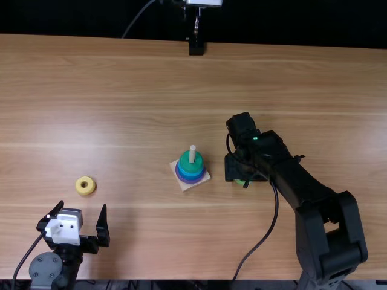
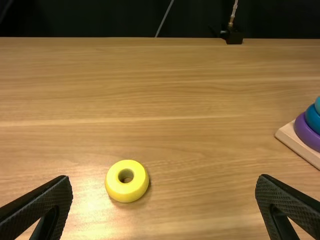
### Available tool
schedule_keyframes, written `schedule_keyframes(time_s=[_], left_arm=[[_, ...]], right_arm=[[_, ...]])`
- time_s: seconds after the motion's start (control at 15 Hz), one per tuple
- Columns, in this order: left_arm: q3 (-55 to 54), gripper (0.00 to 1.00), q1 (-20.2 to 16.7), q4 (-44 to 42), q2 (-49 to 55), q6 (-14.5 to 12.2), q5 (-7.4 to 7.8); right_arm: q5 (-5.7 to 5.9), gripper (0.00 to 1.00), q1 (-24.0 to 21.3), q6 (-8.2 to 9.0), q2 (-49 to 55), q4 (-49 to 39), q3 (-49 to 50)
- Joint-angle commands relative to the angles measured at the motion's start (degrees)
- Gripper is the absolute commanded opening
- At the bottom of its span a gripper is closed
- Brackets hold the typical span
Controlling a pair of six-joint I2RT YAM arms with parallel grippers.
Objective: Build the Hanoi tower: stack the rings onto the peg from bottom to top in this color order: purple, dark blue, light blue, dark green, light green, yellow, orange.
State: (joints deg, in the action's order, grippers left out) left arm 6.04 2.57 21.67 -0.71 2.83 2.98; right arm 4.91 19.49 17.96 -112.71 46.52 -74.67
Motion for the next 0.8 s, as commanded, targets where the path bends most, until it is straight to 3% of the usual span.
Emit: schedule_keyframes(time_s=[0.0,0.2,0.33,0.53,0.73], left_arm=[[-6.04,1.00,-0.55,4.59,0.71,-0.83,0.08],[-6.04,1.00,-0.55,4.59,0.71,-0.83,0.08],[-6.04,1.00,-0.55,4.59,0.71,-0.83,0.08],[-6.04,1.00,-0.55,4.59,0.71,-0.83,0.08],[-6.04,1.00,-0.55,4.59,0.71,-0.83,0.08]], right_arm=[[1.21,0.19,0.73,1.13,-2.52,0.47,-0.21],[1.00,0.03,0.73,1.03,-1.99,0.58,-0.47],[1.21,0.03,0.82,1.03,-1.38,2.27,-3.02],[0.89,0.03,1.70,0.92,3.46,13.66,-9.44],[0.89,0.03,5.12,0.61,7.15,17.03,-14.18]])
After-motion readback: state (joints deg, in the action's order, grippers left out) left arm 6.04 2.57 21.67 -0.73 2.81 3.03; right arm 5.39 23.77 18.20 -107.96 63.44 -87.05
